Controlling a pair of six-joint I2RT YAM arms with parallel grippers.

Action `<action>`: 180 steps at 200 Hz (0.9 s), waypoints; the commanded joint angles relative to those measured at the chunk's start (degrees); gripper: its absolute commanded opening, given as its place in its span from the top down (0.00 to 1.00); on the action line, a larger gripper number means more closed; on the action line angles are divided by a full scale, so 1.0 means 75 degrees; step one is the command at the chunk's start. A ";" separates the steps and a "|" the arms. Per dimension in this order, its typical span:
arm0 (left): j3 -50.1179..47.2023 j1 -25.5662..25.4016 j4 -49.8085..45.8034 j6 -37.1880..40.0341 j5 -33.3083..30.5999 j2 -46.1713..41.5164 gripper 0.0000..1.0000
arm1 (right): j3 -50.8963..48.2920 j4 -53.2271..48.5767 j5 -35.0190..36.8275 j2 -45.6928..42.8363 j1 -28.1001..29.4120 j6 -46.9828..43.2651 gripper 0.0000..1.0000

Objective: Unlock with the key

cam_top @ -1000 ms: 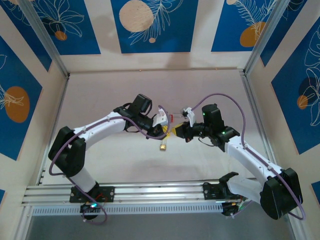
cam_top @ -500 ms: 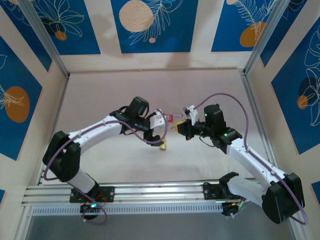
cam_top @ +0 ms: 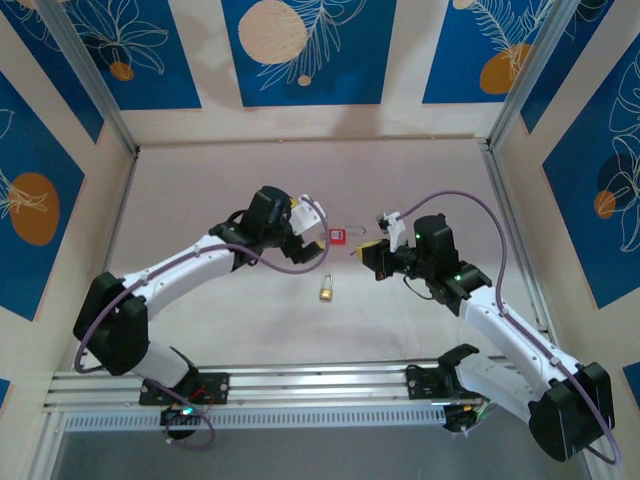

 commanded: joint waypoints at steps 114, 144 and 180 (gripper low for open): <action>0.0363 -0.0123 -0.3361 -0.3607 -0.2248 0.1969 0.14 | -0.0706 0.0049 0.0759 -0.0367 -0.0182 0.0630 1.00; 0.0395 -0.0373 -0.3800 -0.3705 -0.2215 0.2512 0.14 | -0.0725 0.0019 0.0737 -0.0491 -0.0275 0.0657 1.00; 0.0441 -0.0872 -0.3733 -0.3811 -0.2182 0.2844 0.14 | -0.0758 -0.0041 0.0778 -0.0692 -0.0377 0.0747 1.00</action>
